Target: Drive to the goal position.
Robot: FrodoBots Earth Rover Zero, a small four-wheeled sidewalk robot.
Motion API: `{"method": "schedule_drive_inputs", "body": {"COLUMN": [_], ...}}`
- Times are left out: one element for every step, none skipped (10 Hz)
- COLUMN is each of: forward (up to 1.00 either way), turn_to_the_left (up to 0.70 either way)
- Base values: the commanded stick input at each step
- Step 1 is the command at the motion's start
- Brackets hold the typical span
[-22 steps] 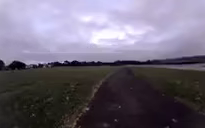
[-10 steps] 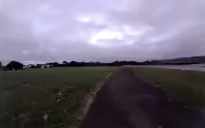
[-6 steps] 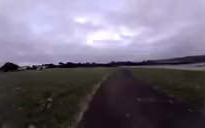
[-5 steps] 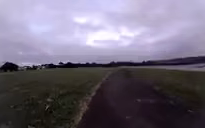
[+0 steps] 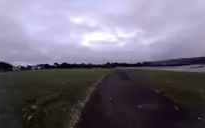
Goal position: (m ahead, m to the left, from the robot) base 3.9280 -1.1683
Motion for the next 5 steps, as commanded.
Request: {"method": "schedule_drive_inputs", "body": {"forward": [0.50, 0.50, 0.50, 0.50, 0.50], "turn_to_the_left": [0.00, 0.00, 0.00, 0.00, 0.00]}}
